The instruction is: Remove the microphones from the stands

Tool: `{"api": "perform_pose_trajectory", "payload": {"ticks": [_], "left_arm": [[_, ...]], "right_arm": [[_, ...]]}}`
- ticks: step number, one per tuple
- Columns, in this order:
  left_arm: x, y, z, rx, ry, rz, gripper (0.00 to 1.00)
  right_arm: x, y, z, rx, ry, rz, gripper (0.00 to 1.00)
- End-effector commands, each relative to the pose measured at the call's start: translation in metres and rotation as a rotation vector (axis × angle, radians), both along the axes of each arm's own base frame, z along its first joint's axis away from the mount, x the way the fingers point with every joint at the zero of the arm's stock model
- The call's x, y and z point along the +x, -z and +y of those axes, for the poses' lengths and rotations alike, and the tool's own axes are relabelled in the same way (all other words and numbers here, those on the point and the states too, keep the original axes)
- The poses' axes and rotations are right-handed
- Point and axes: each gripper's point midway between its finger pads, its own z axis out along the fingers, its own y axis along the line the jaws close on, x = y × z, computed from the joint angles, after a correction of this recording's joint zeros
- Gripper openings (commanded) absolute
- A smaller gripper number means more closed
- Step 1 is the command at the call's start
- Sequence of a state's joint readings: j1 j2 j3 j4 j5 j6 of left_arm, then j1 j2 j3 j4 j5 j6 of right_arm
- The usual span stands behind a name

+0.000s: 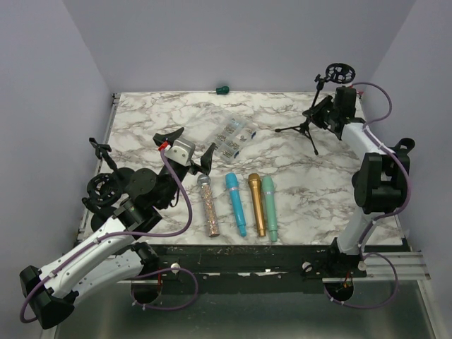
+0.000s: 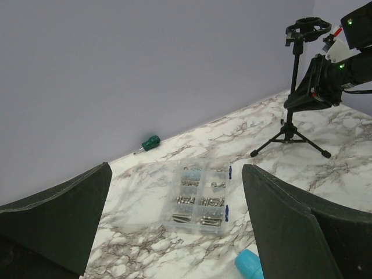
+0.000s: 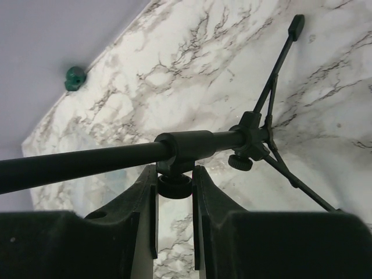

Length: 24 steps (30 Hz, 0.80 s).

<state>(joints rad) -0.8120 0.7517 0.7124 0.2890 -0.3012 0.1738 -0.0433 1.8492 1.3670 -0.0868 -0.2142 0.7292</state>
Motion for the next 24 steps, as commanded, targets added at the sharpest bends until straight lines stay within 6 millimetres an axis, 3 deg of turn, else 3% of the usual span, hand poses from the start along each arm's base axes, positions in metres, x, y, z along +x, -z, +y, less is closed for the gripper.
{"api": "perform_pose_trajectory", "payload": {"ticks": [1, 15, 24], "left_arm": [[-0.006, -0.017, -0.001, -0.032, 0.027, -0.027, 0.98], [-0.002, -0.011, -0.006, -0.017, 0.029, -0.012, 0.99], [-0.001, -0.01, -0.005, -0.013, 0.024, -0.011, 0.99]], "right_arm": [[-0.027, 0.024, -0.024, -0.272, 0.044, 0.151, 0.01], [-0.024, -0.004, -0.009, -0.76, 0.043, 0.178, 0.01], [-0.021, 0.016, 0.023, -0.535, -0.037, 0.143, 0.01]]}}
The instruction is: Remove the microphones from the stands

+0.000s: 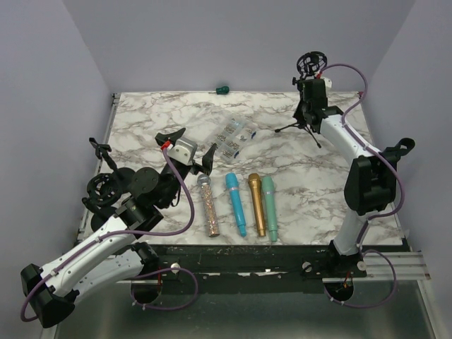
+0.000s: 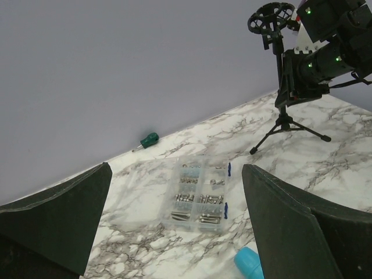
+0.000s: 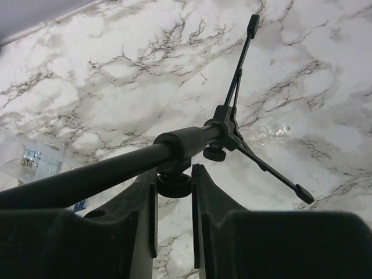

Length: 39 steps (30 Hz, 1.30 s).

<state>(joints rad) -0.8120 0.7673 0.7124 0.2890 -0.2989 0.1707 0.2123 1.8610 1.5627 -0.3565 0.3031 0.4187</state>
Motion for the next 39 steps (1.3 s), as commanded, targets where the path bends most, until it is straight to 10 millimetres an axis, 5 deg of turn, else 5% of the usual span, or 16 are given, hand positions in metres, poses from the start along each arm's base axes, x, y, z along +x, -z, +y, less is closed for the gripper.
{"api": "perform_pose_trajectory", "payload": {"ticks": [1, 6, 17, 21, 25, 31, 39], "left_arm": [[-0.004, -0.015, -0.002, -0.024, 0.02, -0.024, 0.99], [-0.005, -0.017, 0.0, -0.029, 0.021, -0.027, 0.98], [-0.007, -0.02, 0.001, -0.038, 0.023, -0.034, 0.98], [-0.006, -0.019, 0.0, -0.036, 0.024, -0.032, 0.99], [-0.005, -0.017, -0.002, -0.032, 0.026, -0.026, 0.98], [-0.004, -0.014, -0.004, -0.027, 0.032, -0.016, 0.98], [-0.004, -0.014, -0.005, -0.03, 0.037, -0.014, 0.99]], "right_arm": [[-0.011, 0.038, -0.008, 0.049, -0.007, 0.093, 0.01], [-0.013, 0.048, -0.012, 0.134, 0.014, 0.089, 0.03], [-0.016, 0.034, -0.022, 0.152, 0.033, 0.013, 0.3], [-0.018, 0.021, -0.023, 0.146, 0.025, -0.002, 0.48], [-0.023, 0.005, -0.019, 0.167, 0.005, -0.031, 0.7], [-0.04, -0.027, -0.028, 0.166, 0.043, -0.09, 0.84], [-0.049, -0.105, -0.043, 0.166, 0.073, -0.254, 0.89]]}}
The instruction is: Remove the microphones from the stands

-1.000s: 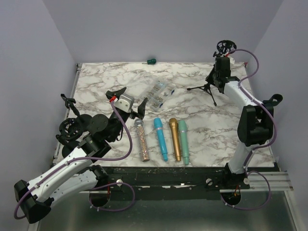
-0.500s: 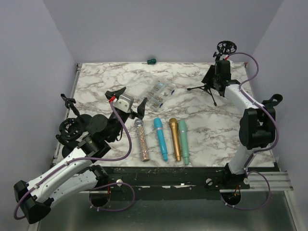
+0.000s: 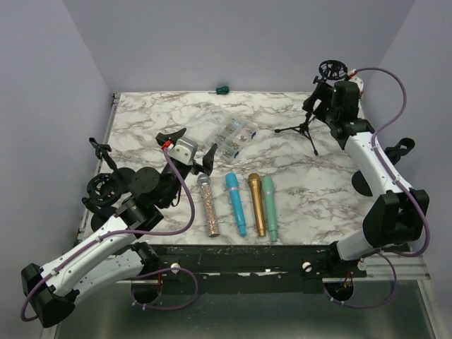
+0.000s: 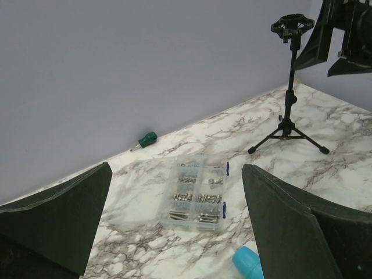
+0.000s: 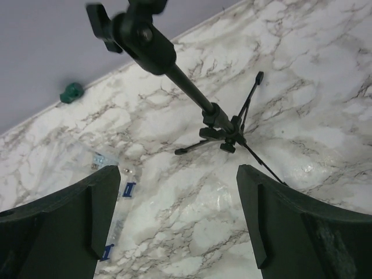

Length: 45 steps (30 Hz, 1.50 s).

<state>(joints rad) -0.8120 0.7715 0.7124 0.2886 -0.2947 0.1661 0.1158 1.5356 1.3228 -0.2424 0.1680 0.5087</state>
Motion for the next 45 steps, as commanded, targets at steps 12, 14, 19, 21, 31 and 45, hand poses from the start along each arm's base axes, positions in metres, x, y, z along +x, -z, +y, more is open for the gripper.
{"api": "perform_pose_trajectory", "payload": {"ticks": [12, 14, 19, 21, 31, 45], "left_arm": [[-0.005, -0.017, -0.001, -0.028, 0.021, -0.024, 0.98], [-0.004, -0.016, -0.001, -0.025, 0.02, -0.023, 0.99], [-0.005, -0.017, -0.003, -0.029, 0.028, -0.023, 0.99], [-0.006, -0.017, -0.003, -0.029, 0.032, -0.024, 0.99], [-0.004, -0.016, -0.003, -0.026, 0.029, -0.02, 0.98], [-0.004, -0.013, -0.006, -0.023, 0.039, -0.012, 0.99]], "right_arm": [[0.036, -0.103, -0.052, 0.008, 0.124, -0.154, 0.77], [0.043, -0.099, -0.049, 0.02, 0.105, -0.141, 0.74], [0.054, -0.067, -0.04, 0.053, 0.072, -0.092, 0.72], [0.056, -0.05, -0.038, 0.055, 0.061, -0.06, 0.72], [0.031, 0.021, -0.046, 0.045, 0.115, 0.061, 0.73], [0.021, 0.066, -0.038, 0.045, 0.061, 0.143, 0.75]]}}
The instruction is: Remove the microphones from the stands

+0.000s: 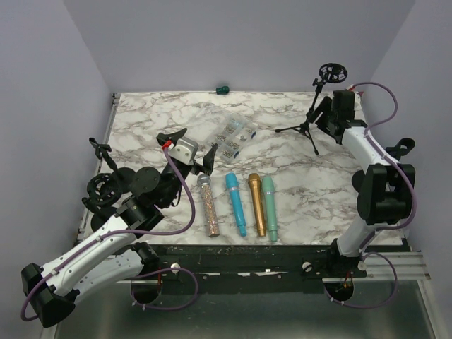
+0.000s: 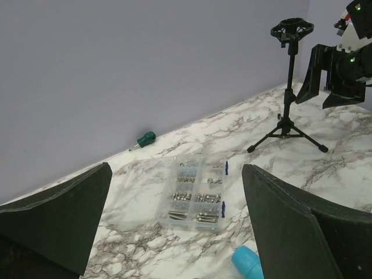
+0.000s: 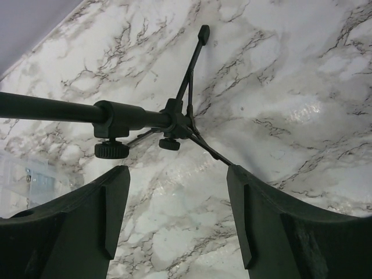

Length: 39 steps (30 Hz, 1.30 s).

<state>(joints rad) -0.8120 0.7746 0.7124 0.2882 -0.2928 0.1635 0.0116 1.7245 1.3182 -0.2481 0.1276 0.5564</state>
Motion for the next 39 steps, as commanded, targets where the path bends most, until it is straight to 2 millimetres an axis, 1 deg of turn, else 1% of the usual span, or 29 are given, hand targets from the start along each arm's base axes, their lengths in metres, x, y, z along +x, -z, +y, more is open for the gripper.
{"api": "perform_pose_trajectory", "payload": {"ticks": [1, 3, 5, 10, 12, 13, 14, 16, 18, 21, 24, 26, 28, 30, 32, 37, 39], "left_arm": [[-0.003, -0.012, -0.006, -0.019, 0.031, -0.012, 0.98], [-0.002, -0.012, -0.005, -0.017, 0.026, -0.01, 0.99], [-0.003, -0.014, -0.005, -0.019, 0.03, -0.015, 0.99], [-0.003, -0.014, -0.006, -0.022, 0.037, -0.014, 0.98], [-0.003, -0.013, -0.006, -0.02, 0.034, -0.011, 0.98], [-0.002, -0.012, -0.006, -0.017, 0.031, -0.009, 0.98], [-0.002, -0.012, -0.006, -0.016, 0.029, -0.008, 0.99], [-0.003, -0.013, -0.006, -0.019, 0.034, -0.01, 0.98], [-0.004, -0.014, -0.005, -0.025, 0.036, -0.015, 0.99], [-0.005, -0.016, -0.005, -0.027, 0.038, -0.017, 0.98], [-0.005, -0.016, -0.005, -0.027, 0.036, -0.018, 0.99], [-0.005, -0.016, -0.004, -0.027, 0.031, -0.018, 0.99], [-0.006, -0.018, -0.003, -0.03, 0.035, -0.022, 0.99], [-0.006, -0.018, -0.003, -0.034, 0.036, -0.024, 0.99], [-0.006, -0.017, -0.005, -0.034, 0.041, -0.019, 0.99], [-0.004, -0.015, -0.006, -0.026, 0.039, -0.012, 0.98], [-0.004, -0.015, -0.006, -0.026, 0.041, -0.013, 0.98]], "right_arm": [[0.005, -0.032, 0.004, 0.0, -0.035, -0.069, 0.75], [0.007, -0.055, 0.004, 0.005, -0.039, -0.118, 0.78], [0.009, -0.084, 0.006, 0.009, -0.047, -0.187, 0.82], [0.017, -0.157, 0.003, 0.024, -0.023, -0.35, 0.86], [0.026, -0.175, 0.004, 0.034, -0.022, -0.385, 0.86], [0.032, -0.183, -0.008, 0.039, 0.001, -0.393, 0.84], [0.037, -0.184, -0.008, 0.051, 0.002, -0.39, 0.82], [0.046, -0.184, -0.011, 0.054, 0.011, -0.384, 0.79], [0.052, -0.173, -0.012, 0.06, 0.024, -0.361, 0.77], [0.055, -0.14, -0.011, 0.075, 0.029, -0.306, 0.74], [0.055, -0.099, -0.002, 0.093, -0.019, -0.248, 0.73], [0.051, -0.072, 0.001, 0.096, -0.039, -0.186, 0.73], [0.041, -0.053, 0.0, 0.091, -0.035, -0.141, 0.73], [0.031, -0.051, -0.005, 0.069, -0.012, -0.14, 0.73], [0.025, -0.056, -0.008, 0.055, -0.002, -0.168, 0.74], [0.028, -0.069, -0.003, 0.052, -0.042, -0.169, 0.75], [0.026, -0.077, -0.002, 0.047, -0.057, -0.186, 0.77]]}}
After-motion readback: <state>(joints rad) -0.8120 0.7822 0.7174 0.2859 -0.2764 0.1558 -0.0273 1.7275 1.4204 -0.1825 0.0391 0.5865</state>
